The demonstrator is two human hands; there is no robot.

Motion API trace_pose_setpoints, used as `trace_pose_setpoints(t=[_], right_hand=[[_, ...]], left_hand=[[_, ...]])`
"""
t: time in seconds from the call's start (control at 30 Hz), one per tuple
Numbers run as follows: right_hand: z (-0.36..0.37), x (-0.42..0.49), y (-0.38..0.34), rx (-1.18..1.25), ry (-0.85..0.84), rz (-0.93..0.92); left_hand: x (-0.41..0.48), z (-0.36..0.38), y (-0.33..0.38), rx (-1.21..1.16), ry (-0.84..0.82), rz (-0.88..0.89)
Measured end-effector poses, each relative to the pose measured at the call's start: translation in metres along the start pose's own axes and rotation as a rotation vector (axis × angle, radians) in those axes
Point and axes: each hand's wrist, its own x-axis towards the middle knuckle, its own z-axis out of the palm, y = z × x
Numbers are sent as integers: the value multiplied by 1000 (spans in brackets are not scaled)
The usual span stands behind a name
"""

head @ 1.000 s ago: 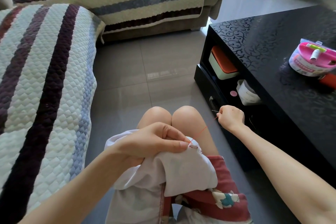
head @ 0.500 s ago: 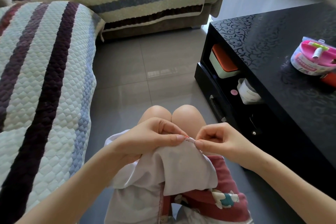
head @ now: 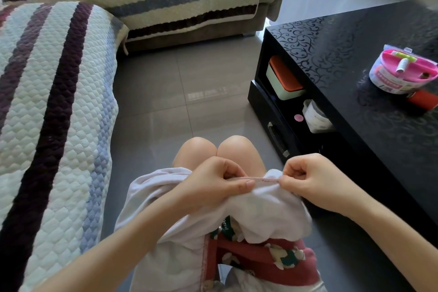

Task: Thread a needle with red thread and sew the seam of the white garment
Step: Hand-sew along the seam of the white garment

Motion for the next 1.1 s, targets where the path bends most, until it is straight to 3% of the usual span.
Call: trace_pose_setpoints(t=[0.1, 0.23, 0.43, 0.6, 1.1], right_hand=[[17, 14, 9, -90, 43, 9], [20, 16, 10, -9, 57, -41], [15, 1, 8, 92, 134, -206], [26, -15, -1, 38, 231, -325], [44, -7, -4, -18, 262, -270]], left_hand=[[4, -2, -6, -2, 49, -52], [2, -5, -12, -48, 81, -97], [2, -8, -14, -124, 83, -131], [6, -6, -13, -141, 73, -167], [7, -3, -12, -188, 80, -179]])
